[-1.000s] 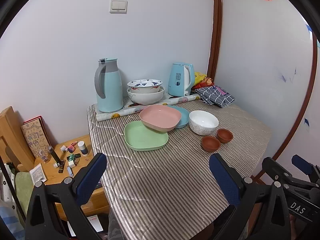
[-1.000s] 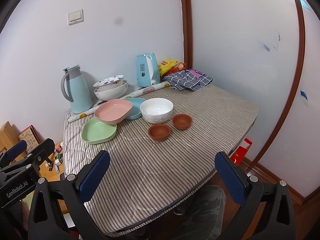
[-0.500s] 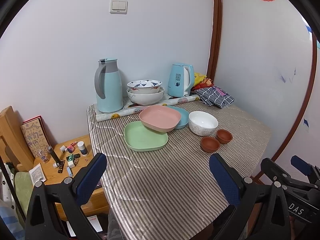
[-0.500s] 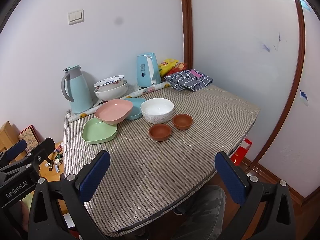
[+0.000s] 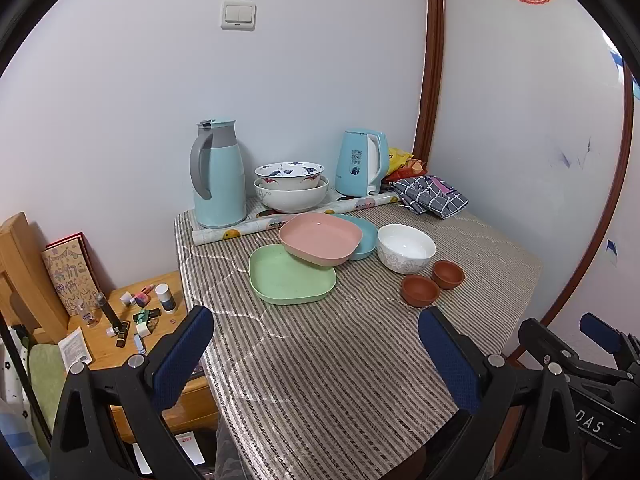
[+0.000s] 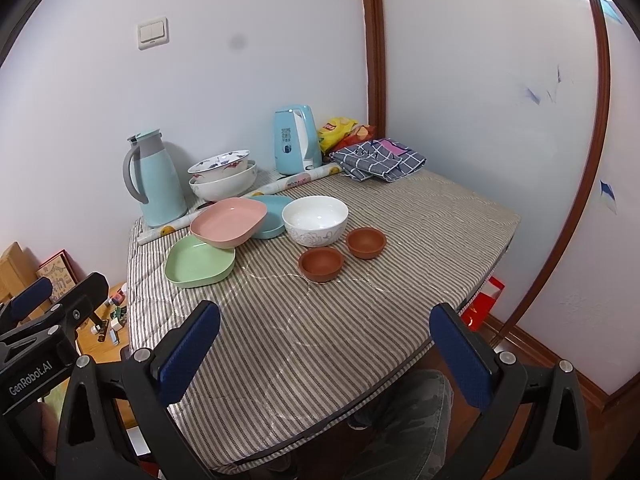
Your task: Organize plates and bowls
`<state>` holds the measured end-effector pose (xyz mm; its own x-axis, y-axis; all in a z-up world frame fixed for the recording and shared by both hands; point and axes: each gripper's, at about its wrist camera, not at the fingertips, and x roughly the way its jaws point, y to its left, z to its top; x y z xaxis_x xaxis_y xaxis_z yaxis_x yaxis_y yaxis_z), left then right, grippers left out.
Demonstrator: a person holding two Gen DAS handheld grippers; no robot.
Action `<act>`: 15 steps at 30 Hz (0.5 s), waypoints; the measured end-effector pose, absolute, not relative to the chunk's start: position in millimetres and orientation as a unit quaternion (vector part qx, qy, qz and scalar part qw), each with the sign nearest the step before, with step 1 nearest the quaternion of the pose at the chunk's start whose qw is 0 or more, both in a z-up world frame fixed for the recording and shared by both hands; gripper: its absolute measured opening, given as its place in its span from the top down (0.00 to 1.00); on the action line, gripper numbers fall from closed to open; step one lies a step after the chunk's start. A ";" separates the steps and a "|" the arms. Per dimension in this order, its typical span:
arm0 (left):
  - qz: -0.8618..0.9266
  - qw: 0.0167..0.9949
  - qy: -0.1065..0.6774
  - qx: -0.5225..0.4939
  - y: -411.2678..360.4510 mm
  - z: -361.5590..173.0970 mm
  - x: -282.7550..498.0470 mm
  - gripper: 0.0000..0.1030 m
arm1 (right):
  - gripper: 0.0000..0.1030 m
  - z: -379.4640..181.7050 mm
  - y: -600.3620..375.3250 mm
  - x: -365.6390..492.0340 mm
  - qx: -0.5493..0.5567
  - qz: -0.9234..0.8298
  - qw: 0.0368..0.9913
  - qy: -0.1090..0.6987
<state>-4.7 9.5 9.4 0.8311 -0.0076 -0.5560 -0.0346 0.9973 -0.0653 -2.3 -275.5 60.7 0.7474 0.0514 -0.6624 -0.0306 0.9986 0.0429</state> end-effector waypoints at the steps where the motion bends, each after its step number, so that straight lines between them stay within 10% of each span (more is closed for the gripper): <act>1: 0.008 0.956 0.290 -0.036 9.0 9.4 -4.7 0.00 | 0.00 61.2 -274.9 -2.1 0.015 0.022 0.935 0.355; 15: 0.001 0.957 0.286 -0.039 7.6 9.4 -7.6 0.00 | 0.00 63.1 -275.4 -2.8 0.015 0.020 0.935 0.354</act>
<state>-7.6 7.6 9.4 0.8364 -0.0206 -0.5477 -0.0243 0.9969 -0.0747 -2.8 -275.4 63.1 0.7489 0.0485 -0.6609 -0.0278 0.9987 0.0418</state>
